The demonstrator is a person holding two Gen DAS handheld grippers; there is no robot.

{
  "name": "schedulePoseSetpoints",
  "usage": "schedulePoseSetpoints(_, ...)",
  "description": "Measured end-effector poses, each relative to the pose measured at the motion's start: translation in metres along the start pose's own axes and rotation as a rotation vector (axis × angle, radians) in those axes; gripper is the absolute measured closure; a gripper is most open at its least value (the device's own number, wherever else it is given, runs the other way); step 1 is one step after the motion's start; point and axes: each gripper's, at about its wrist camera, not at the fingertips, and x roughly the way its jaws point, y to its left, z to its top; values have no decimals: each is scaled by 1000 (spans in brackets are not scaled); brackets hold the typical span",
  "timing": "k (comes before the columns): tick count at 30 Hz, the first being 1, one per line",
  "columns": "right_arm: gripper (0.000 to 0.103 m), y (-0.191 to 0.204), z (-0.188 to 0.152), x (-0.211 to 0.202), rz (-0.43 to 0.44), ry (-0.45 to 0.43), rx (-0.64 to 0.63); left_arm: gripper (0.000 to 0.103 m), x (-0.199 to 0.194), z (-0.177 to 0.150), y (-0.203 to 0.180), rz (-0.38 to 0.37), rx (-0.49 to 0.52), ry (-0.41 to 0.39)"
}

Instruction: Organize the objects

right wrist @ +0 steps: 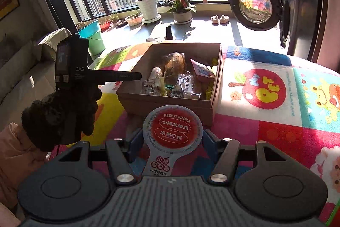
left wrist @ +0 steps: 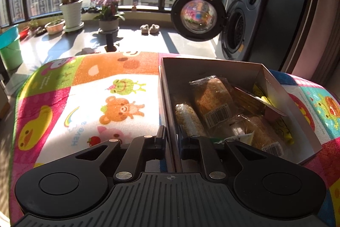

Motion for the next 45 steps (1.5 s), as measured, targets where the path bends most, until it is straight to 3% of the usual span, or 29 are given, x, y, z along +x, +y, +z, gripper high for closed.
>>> schedulePoseSetpoints(5,43,11,53,31,-20,-84,-26,88,-1,-1,1,-15,11,2)
schedulePoseSetpoints(14,42,22,116,131,-74,-42,-33,86,-1,-3,8,-50,-12,-10)
schedulePoseSetpoints(20,41,22,146,179,-24,-36,49,85,-2,-5,7,-49,-5,-9)
schedulePoseSetpoints(22,36,21,147,188,-34,-25,45,85,-2,-5,7,-51,-2,-10)
schedulePoseSetpoints(26,36,9,134,178,-30,-36,30,85,-2,-6,5,-44,7,-11)
schedulePoseSetpoints(29,36,-2,111,152,-132,-89,-42,85,-3,-7,4,-45,12,-12)
schedulePoseSetpoints(31,36,-14,91,128,-212,-128,-84,85,-3,-6,2,-43,7,-6)
schedulePoseSetpoints(35,36,-43,42,87,-238,-151,-84,85,3,-4,-18,-53,34,3)
schedulePoseSetpoints(37,27,-51,15,72,-255,-162,-93,84,7,-2,-35,-64,57,7)
schedulePoseSetpoints(41,26,-59,-36,65,-341,-157,-113,83,22,5,-73,-138,94,15)
schedulePoseSetpoints(43,26,-64,-48,70,-376,-147,-118,85,32,5,-84,-102,115,-26)
schedulePoseSetpoints(45,26,-69,-54,75,-430,-160,-122,74,41,5,-86,-31,131,-11)
